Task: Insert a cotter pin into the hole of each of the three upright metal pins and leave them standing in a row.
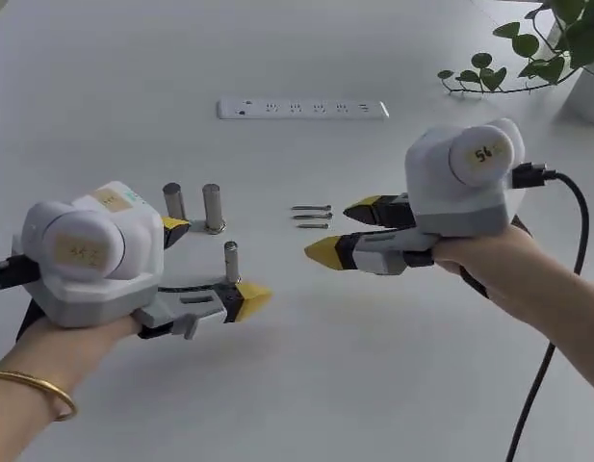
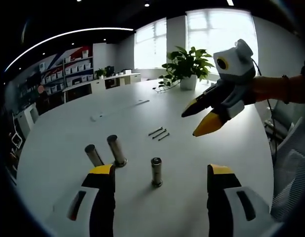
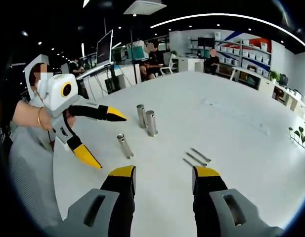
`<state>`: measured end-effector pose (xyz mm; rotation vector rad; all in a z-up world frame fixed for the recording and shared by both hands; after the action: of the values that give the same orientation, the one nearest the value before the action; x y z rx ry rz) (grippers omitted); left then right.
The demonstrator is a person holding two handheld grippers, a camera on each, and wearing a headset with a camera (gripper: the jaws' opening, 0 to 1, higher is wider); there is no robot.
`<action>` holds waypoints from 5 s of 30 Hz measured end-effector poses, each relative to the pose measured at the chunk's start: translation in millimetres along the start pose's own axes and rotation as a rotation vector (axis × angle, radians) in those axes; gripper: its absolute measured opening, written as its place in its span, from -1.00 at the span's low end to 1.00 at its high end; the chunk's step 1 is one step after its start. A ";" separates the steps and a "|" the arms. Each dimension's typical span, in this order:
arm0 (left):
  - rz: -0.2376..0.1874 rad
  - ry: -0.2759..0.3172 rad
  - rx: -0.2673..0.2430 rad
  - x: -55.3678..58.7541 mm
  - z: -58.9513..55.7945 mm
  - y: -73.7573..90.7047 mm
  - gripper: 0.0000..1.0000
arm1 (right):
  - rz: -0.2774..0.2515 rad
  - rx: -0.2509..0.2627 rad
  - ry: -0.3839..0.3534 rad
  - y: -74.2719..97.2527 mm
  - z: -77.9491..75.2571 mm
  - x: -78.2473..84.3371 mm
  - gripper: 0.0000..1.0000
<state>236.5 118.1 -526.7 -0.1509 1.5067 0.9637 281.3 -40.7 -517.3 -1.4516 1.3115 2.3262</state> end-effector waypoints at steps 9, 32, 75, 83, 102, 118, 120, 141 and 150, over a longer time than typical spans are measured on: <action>0.009 0.028 -0.013 -0.4 -0.1 6.8 0.66 | 0.080 0.000 0.005 -21.4 -20.9 2.5 -0.33; 0.018 0.115 -0.077 5.5 7.1 26.5 0.53 | 0.237 0.006 0.029 -57.0 -42.7 11.6 -0.67; 0.055 0.091 -0.048 12.6 7.6 41.7 0.49 | 0.535 -0.004 0.371 -65.8 -53.2 3.5 -1.00; 0.046 0.075 -0.044 11.5 7.9 42.8 0.44 | 0.531 -0.013 0.304 -60.1 -47.5 6.8 -1.00; 0.040 0.086 -0.033 5.9 6.5 45.2 0.26 | 0.486 -0.037 0.396 -47.7 -24.8 5.4 -1.00; 0.033 0.145 0.026 -1.7 -11.7 41.4 -0.08 | 0.405 -0.107 0.537 -16.3 29.9 1.0 -1.00; 0.028 0.166 0.049 -3.8 -14.9 40.9 -0.13 | 0.391 -0.120 0.550 -13.3 36.4 -0.8 -1.00; 0.017 0.338 0.179 -13.9 -38.5 35.6 -0.58 | 0.296 -0.298 0.730 7.6 98.5 -2.7 -1.00; -0.024 0.447 0.221 -18.3 -43.4 35.2 -0.70 | 0.275 -0.320 0.761 10.6 106.8 -5.1 -1.00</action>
<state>185.8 105.1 -499.9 -0.2360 2.0059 0.7669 205.7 29.9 -488.3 -2.5880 1.3799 2.2997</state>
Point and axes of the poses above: the centre of the closed fingertips' face, and the gripper's own axes: y roughly backward along the fingers, z roughly to its left, x roughly out of its underside, the point moved 5 cm from there along y, roughly backward along the fingers, and after that the axes turned 10 degrees about -y, right-handed, at the moved point
